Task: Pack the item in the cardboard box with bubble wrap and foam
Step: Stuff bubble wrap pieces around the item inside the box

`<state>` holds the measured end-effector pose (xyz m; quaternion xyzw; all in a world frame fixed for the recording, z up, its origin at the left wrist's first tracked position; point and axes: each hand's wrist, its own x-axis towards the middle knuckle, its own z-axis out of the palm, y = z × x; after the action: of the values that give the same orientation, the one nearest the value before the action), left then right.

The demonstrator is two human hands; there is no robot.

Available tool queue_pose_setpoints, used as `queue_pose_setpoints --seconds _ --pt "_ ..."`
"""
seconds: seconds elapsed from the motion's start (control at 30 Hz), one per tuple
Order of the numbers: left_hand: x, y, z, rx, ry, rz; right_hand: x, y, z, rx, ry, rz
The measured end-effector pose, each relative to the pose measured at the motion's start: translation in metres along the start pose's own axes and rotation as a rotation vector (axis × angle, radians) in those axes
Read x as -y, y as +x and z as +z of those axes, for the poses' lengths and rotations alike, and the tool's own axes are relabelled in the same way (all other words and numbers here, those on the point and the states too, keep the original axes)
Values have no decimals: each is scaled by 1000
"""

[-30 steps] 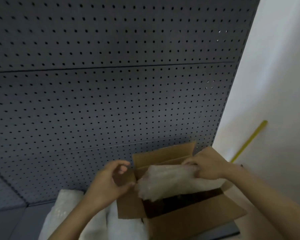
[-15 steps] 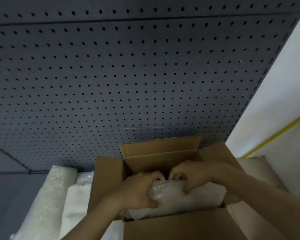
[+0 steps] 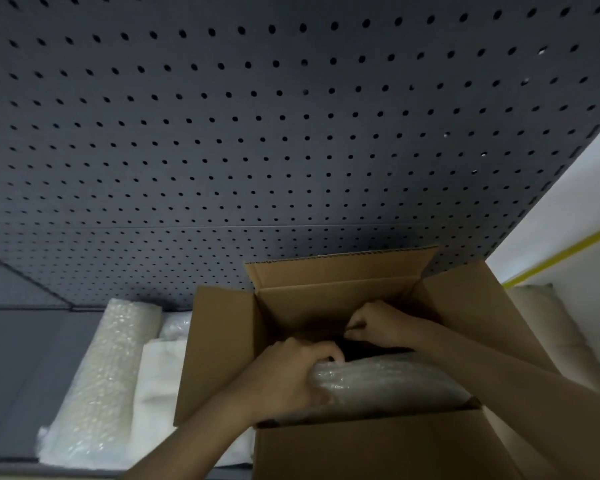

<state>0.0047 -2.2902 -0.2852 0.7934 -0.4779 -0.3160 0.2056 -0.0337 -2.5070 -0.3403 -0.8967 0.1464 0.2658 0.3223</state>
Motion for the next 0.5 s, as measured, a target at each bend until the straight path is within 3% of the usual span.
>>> queue_pose_setpoints --seconds 0.5 --pt "1 -3 26 75 39 -25 1 -2 4 -163 -80 -94"
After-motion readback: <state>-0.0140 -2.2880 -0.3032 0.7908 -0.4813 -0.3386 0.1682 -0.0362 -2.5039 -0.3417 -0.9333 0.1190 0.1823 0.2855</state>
